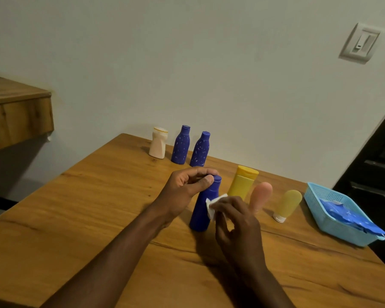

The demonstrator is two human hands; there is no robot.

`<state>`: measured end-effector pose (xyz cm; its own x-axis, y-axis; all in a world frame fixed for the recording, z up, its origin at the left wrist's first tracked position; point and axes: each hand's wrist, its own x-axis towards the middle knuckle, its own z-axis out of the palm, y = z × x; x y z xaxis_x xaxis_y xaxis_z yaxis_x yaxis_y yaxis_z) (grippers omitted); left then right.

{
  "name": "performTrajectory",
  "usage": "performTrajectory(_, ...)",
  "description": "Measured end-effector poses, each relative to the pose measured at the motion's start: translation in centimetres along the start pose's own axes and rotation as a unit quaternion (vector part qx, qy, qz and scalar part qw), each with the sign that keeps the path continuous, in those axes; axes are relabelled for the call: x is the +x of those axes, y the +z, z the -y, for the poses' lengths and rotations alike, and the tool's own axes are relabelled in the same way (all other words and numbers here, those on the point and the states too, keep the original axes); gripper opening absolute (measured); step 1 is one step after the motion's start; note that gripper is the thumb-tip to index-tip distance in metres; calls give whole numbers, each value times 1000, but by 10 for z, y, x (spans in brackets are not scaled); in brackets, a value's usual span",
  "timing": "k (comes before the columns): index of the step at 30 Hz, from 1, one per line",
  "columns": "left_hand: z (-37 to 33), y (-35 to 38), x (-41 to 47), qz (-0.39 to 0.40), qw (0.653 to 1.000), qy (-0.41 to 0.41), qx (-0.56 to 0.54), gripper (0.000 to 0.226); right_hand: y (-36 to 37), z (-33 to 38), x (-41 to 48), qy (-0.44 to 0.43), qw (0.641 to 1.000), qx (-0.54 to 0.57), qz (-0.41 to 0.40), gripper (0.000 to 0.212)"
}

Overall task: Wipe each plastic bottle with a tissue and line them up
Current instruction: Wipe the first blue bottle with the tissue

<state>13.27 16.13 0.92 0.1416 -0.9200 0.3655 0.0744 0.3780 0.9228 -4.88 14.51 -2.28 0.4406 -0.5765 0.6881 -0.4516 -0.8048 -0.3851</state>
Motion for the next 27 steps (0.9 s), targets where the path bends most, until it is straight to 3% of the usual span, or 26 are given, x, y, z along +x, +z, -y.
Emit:
performTrajectory(3,-1,3,0,-3,1000,-1,2,22,-1,-3,-9,3,998,-22,55,27)
performTrajectory(7,-2,4,-1,-8,1000,8,20,23,-12,3,-1,-15,998,30,-51,15)
performTrajectory(11,-2,7,-2,-25,997,21,70,22,-16,10,20,-24,993,37,-113,20)
performTrajectory(17,-2,5,1,-45,997,23,60,17,-5,7,8,11,999,39,-36,17)
performTrajectory(21,0,6,1,-35,998,30,51,17,2,-3,-10,90,994,-7,59,15)
performTrajectory(24,0,9,1,-35,997,37,61,16,-3,-3,-11,103,994,21,2,24)
performTrajectory(27,0,9,1,-40,996,38,70,19,-14,6,1,44,995,53,-72,26)
